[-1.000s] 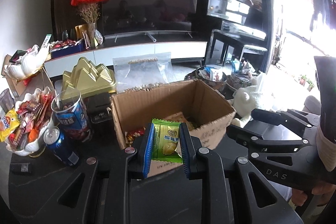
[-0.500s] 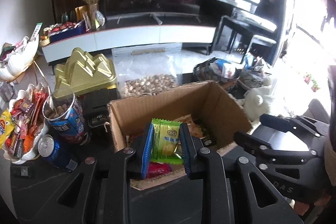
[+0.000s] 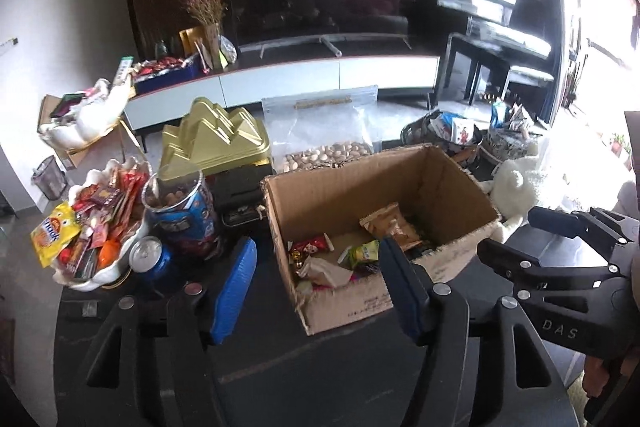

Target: Organize snacks

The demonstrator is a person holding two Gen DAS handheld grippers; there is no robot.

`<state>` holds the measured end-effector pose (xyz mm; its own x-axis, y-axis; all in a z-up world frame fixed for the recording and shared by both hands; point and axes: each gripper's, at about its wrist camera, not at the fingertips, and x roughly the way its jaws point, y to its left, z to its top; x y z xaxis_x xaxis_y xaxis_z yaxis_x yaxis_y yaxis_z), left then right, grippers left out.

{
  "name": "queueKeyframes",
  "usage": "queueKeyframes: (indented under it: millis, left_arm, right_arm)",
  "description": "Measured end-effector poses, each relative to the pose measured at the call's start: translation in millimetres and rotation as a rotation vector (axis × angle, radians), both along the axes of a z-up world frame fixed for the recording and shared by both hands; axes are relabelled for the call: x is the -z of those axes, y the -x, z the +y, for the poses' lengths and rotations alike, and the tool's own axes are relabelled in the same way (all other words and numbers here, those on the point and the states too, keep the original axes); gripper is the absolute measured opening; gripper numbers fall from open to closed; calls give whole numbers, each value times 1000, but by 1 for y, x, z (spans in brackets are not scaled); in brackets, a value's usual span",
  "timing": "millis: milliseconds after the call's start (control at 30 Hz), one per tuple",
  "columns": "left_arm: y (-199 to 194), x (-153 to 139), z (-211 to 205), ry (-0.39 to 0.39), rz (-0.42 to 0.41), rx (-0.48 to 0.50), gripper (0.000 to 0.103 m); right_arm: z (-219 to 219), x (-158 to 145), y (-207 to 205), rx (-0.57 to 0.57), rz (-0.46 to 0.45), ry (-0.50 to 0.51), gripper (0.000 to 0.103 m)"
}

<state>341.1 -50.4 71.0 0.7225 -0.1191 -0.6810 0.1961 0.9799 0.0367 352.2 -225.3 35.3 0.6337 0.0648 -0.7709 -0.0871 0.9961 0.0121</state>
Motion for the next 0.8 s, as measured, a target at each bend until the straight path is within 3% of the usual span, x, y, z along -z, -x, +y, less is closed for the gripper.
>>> queueKeyframes:
  millis: [133,467,800]
  left_arm:
    - [33,-11,4,-9,-64,-25,73]
    - [105,-16,15,11,-144,-42,88]
    - [179,-14,17,-49,-330,-83,103]
  right_arm:
    - [-1,-12,27,19,-63,1,79]
    - [-1,-29,103,52,-206,17,85]
    - [3,-35,174,59,-328,5,92]
